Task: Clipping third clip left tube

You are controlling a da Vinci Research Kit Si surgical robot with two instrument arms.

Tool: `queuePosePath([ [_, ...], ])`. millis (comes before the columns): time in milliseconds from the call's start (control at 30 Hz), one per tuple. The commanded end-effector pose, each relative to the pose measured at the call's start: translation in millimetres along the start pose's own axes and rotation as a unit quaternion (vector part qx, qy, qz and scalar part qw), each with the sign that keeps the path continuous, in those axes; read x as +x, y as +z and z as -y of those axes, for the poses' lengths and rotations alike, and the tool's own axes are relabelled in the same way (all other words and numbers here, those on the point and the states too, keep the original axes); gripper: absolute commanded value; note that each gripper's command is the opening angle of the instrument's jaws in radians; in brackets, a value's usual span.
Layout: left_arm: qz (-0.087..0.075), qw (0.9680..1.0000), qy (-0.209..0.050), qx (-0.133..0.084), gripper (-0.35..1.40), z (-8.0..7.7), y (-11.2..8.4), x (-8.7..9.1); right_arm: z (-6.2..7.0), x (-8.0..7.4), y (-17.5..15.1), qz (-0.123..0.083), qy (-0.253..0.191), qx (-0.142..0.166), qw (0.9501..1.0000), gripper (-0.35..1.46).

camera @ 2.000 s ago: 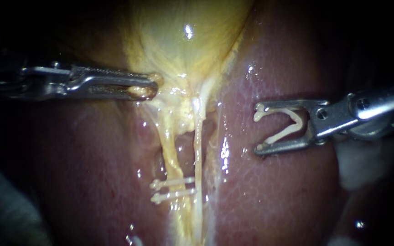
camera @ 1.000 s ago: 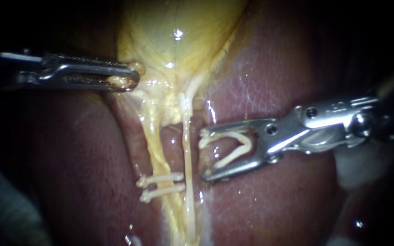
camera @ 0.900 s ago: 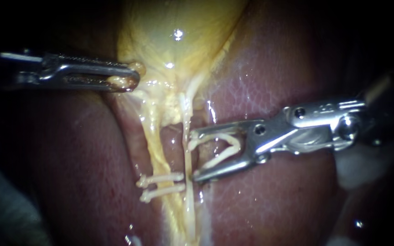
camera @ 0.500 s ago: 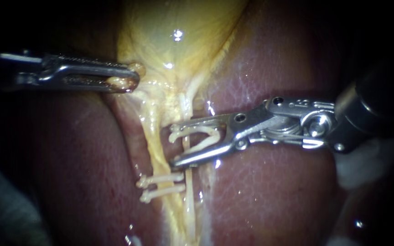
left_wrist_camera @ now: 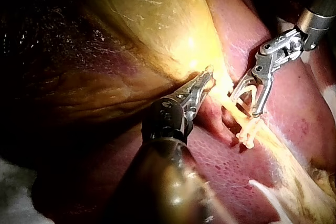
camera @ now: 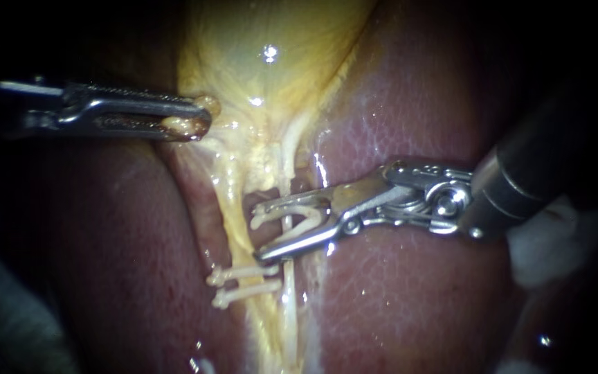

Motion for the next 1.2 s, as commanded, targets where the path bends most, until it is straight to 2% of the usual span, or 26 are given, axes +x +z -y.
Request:
queuePosePath([
  [33, 0.0, 1.0, 0.0, 0.0, -0.35, 0.0, 0.0, 0.0, -0.1, 0.1, 0.3, 0.0, 0.0, -0.001, 1.0, 0.49],
  [267, 0.0, 1.0, 0.0, 0.0, -0.35, 0.0, 0.0, 0.0, -0.2, 0.5, 2.4, -0.017, 0.007, 0.005, 0.9998, 0.49],
  [600, 0.0, 1.0, 0.0, 0.0, -0.35, 0.0, 0.0, 0.0, 0.9, 1.2, 5.1, -0.045, 0.013, 0.025, 0.9986, 0.49],
  [800, 0.0, 1.0, 0.0, 0.0, -0.35, 0.0, 0.1, 0.0, 1.3, 1.6, 5.6, -0.056, 0.013, 0.033, 0.9978, 0.49],
  [967, 0.0, 1.0, 0.0, 0.0, -0.35, 0.0, 0.1, 0.0, 1.9, 2.7, 5.2, -0.064, 0.016, 0.042, 0.997, 0.47],
  [1200, 0.0, 1.0, 0.0, 0.0, -0.35, 0.0, 0.0, 0.0, 3.8, 5.1, 4.4, -0.07, 0.023, 0.05, 0.996, 0.44],
])
